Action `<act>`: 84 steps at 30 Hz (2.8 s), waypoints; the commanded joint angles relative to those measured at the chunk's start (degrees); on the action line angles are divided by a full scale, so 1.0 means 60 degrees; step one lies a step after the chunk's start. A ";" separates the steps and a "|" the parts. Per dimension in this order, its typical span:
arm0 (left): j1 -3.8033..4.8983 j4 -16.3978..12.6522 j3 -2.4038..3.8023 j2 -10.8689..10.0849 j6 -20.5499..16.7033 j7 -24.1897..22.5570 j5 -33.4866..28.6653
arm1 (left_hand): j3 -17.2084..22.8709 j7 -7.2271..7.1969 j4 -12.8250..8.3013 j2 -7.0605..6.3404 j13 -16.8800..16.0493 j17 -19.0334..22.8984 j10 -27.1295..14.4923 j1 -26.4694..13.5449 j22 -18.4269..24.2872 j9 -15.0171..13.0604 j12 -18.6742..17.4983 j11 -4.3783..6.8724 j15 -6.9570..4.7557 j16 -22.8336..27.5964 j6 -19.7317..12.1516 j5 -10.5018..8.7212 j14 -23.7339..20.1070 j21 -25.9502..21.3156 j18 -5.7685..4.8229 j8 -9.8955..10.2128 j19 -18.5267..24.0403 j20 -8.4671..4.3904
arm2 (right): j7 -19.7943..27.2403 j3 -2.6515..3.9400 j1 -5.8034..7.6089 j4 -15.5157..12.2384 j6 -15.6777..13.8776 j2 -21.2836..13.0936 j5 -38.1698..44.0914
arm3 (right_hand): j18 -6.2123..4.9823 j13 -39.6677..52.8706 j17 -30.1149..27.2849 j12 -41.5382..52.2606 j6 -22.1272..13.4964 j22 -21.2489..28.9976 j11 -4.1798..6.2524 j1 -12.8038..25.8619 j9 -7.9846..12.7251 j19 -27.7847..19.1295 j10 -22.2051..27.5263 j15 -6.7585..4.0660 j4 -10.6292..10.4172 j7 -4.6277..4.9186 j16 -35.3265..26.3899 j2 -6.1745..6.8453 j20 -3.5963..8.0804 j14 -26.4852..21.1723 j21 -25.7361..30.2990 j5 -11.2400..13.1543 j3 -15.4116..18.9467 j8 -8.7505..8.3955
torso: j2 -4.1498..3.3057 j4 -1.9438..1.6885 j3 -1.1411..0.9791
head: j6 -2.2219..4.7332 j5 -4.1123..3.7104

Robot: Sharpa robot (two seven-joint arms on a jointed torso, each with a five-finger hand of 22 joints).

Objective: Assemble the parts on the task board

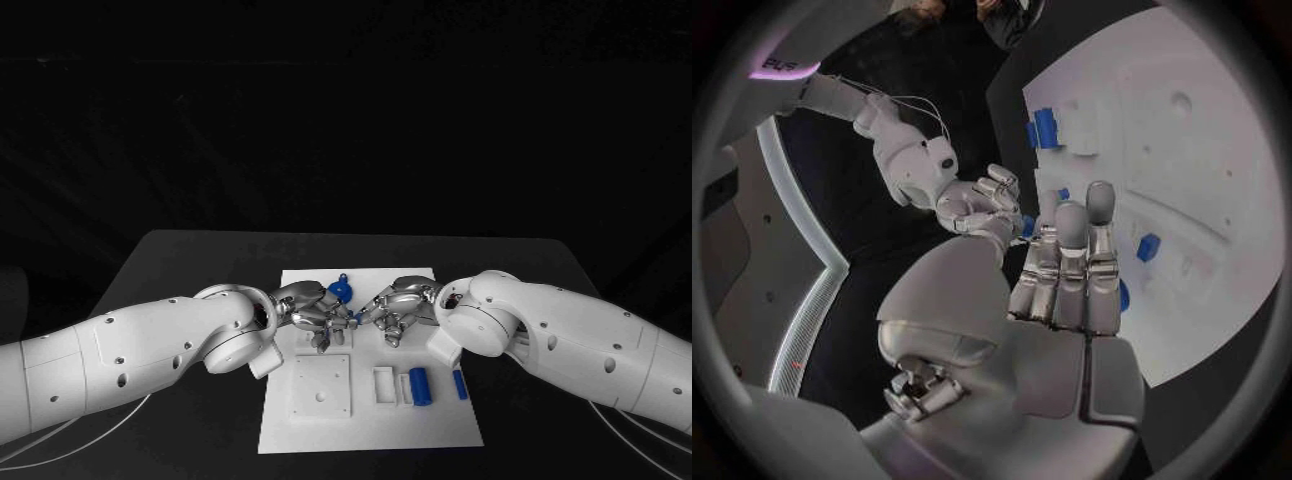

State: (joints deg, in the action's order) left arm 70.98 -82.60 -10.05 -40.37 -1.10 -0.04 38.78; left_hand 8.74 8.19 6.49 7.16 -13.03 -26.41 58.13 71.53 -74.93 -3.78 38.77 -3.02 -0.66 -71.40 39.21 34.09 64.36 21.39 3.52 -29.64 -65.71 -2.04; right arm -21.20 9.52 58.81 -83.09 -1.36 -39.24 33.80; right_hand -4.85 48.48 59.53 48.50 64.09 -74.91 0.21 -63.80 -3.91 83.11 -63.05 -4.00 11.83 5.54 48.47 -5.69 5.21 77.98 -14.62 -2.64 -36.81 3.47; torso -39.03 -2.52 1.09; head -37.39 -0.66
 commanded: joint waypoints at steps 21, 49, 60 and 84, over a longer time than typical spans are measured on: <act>0.0041 -0.0032 0.0061 -0.0012 -0.0101 -0.0065 0.0164 | -0.0816 -0.0111 0.0109 -0.0368 -0.0043 0.0013 -0.0100 0.0019 -0.0118 -0.0231 0.0008 0.0021 -0.0011 -0.0030 0.0033 -0.0299 -0.0071 -0.0023 0.0138 -0.0722 -0.0015 0.0036 | 0.0243 -0.0053 -0.0045 -0.0129 0.0405 0.0061 -0.0123 | -0.0132 -0.0153 0.0007 0.0099 0.0119 -0.0254 0.0040 0.0040 -0.0023 -0.0044 -0.0004 -0.0005 0.0098 -0.0041 0.0010 0.0101 0.0018 -0.0030 -0.0276 -0.0018 -0.0306 0.0029 | -0.0003 0.0003 0.0002 | 0.0013 -0.0010; 0.0039 0.0024 0.0050 -0.0097 0.0071 0.0196 0.1006 | -0.1155 -0.0117 0.0843 -0.0983 -0.0147 0.0017 -0.0486 0.0024 -0.0098 -0.0834 0.0498 -0.0028 0.0064 -0.0123 -0.0794 0.0076 -0.0288 -0.0134 0.0153 -0.2109 0.0038 0.0103 | 0.0239 -0.0054 -0.0046 -0.0078 0.0377 0.0022 -0.0205 | -0.0125 -0.0221 0.0018 0.0134 0.0188 -0.0257 0.0053 0.0070 -0.0028 -0.0050 -0.0026 -0.0017 0.0158 -0.0060 0.0024 0.0110 0.0031 -0.0019 -0.0370 -0.0019 -0.0393 0.0034 | -0.0003 -0.0008 0.0004 | -0.0047 -0.0027; 0.0039 -0.0003 0.0049 -0.0089 0.0144 0.0161 0.1044 | -0.1230 -0.0089 0.1059 -0.0981 -0.0119 0.0033 -0.0519 0.0136 -0.0108 -0.0724 0.0497 -0.0050 0.0084 -0.0116 -0.0835 0.0118 -0.0328 -0.0187 0.0160 -0.2049 0.0035 0.0121 | 0.0223 -0.0054 -0.0047 -0.0064 0.0370 0.0029 -0.0206 | -0.0124 -0.0244 0.0038 0.0146 0.0200 -0.0261 0.0057 0.0079 -0.0029 -0.0044 -0.0036 -0.0023 0.0178 -0.0063 0.0046 0.0116 0.0036 -0.0007 -0.0412 -0.0019 -0.0422 0.0033 | -0.0004 -0.0002 0.0003 | -0.0046 -0.0021; 0.0038 -0.0075 0.0049 -0.0036 0.0268 -0.0062 0.1041 | 0.0094 -0.0149 0.0154 -0.0391 0.0042 0.0093 -0.0360 0.0013 -0.0157 -0.0696 0.0183 -0.0007 0.0044 -0.0244 -0.0495 0.1123 -0.0351 0.0086 0.0166 -0.1910 0.0169 0.0080 | -0.0149 -0.0101 -0.0046 -0.0051 0.0288 0.0070 0.0156 | -0.0127 -0.0306 0.0053 0.0136 0.0222 -0.0256 0.0068 0.0073 -0.0030 -0.0021 -0.0075 -0.0031 0.0219 -0.0070 0.0061 0.0122 0.0044 0.0018 -0.0431 -0.0019 -0.0440 0.0032 | 0.0001 -0.0001 0.0003 | -0.0050 -0.0011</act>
State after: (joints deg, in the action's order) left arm 71.09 -82.74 -9.90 -40.80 -0.19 1.12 45.06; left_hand 9.23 7.18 7.72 4.77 -12.77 -25.90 55.59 72.01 -74.92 -7.78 40.06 -3.08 -0.50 -72.51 35.92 40.56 62.53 21.79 3.52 -41.21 -65.10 -1.43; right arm -21.16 9.05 58.65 -83.27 -0.35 -38.93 33.42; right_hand -4.82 46.71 59.78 49.17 65.14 -74.90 0.31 -63.13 -4.05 83.11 -63.40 -4.00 12.99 5.14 48.47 -5.01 5.21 77.99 -16.83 -2.39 -39.13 3.40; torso -39.03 -2.52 1.10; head -37.70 -0.74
